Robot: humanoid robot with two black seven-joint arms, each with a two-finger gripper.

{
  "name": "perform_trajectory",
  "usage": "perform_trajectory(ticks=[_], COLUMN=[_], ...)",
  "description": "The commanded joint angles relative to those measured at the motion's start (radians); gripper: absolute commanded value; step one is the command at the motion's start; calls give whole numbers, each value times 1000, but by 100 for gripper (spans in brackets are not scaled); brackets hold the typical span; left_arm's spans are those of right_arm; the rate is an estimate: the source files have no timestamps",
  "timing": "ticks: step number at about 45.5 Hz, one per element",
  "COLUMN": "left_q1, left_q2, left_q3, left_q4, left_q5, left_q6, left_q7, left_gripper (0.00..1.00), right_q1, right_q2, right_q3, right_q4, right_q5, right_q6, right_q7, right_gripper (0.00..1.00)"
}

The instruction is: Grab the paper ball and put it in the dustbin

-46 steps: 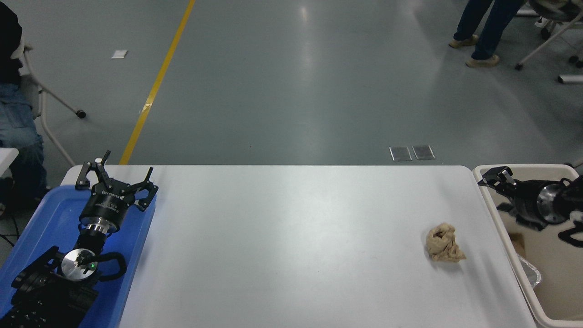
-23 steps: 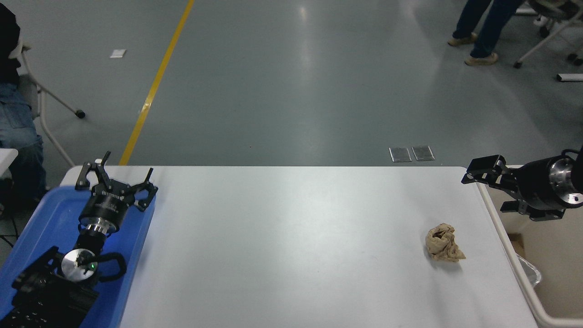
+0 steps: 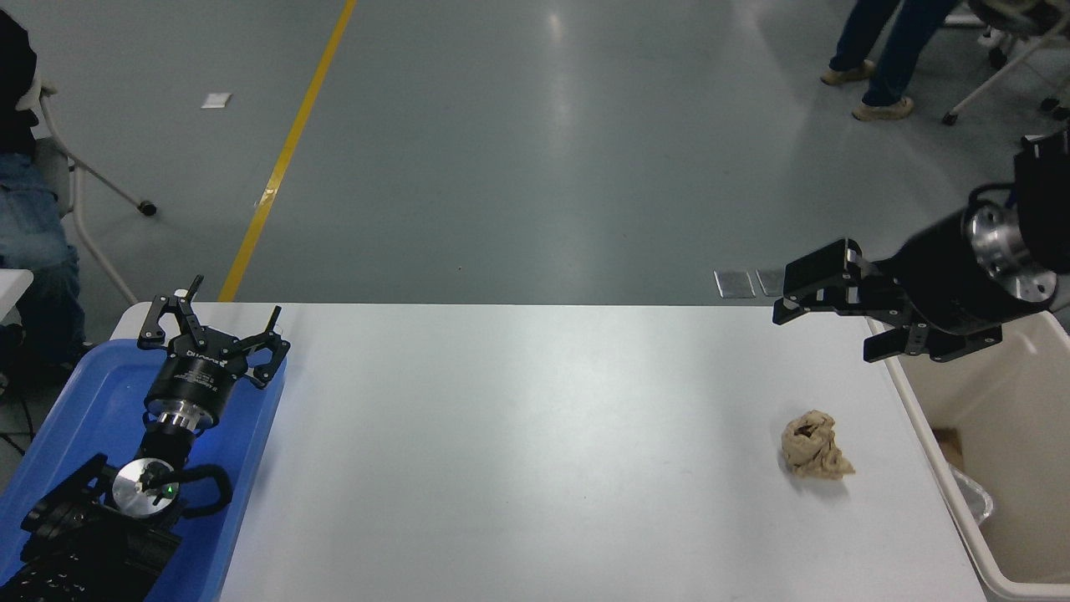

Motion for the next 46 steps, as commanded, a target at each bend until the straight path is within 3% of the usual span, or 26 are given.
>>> perform_trajectory(ticks=[1,26,46], left_q1=[0,1,0], left_q2=[0,0,0], left_q3=[0,0,0], left_q4=[0,0,0], left_q5=[0,0,0], left_q6=[0,0,0], left_q7=[0,0,0], left_gripper=[99,99,99], right_q1=[69,-31,-633], right_q2=[45,39,-130], right_q3=[36,-22,-50], right_q4=[7,7,-285], right_q5=[35,32,19], right_q6=[115,46,-322], right_q7=[-1,-13,-12], right_gripper=[100,100,100])
